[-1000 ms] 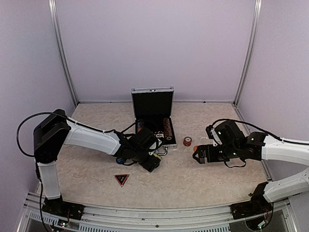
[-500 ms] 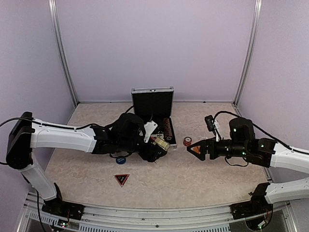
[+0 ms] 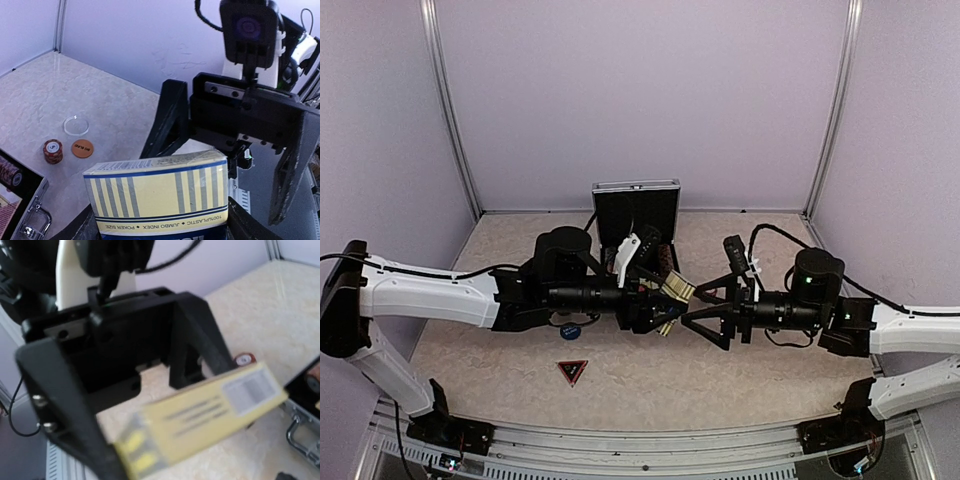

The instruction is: Pack up texas hold em set

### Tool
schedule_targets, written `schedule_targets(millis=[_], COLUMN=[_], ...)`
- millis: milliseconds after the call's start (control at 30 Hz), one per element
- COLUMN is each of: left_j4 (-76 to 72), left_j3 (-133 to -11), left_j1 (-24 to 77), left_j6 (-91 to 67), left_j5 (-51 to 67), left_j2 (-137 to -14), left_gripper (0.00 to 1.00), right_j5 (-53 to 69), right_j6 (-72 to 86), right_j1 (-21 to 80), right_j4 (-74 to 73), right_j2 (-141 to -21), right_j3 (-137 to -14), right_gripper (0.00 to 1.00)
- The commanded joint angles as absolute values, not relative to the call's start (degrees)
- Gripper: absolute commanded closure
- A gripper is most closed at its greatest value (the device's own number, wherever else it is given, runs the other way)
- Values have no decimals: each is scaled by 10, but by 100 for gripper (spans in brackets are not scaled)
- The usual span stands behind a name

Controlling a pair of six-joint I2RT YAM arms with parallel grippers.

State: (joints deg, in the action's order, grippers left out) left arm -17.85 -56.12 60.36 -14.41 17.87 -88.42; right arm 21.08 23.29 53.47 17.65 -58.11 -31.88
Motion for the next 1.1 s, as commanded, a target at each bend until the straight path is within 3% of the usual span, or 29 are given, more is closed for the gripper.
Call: schedule_targets(millis=[0, 300, 600, 1067], left_j4=[-295, -338, -349, -341], left_j3=[-534, -511, -504, -507], left_j1=[610, 615, 621, 633], left_j6=[-181, -197, -195, -180], left_j5=[220, 241, 258, 251], left_j2=[-845, -813, -810, -812], left_gripper=[28, 28, 28, 27], right_j5=[214, 203, 270, 279], right_j6=[208, 224, 277, 336], right_j1=[546, 547, 547, 547], right_j4=[269, 306, 379, 390], right_j2=[-595, -592, -566, -633], right_j3=[-299, -293, -296, -340], right_gripper=[0, 0, 0, 0])
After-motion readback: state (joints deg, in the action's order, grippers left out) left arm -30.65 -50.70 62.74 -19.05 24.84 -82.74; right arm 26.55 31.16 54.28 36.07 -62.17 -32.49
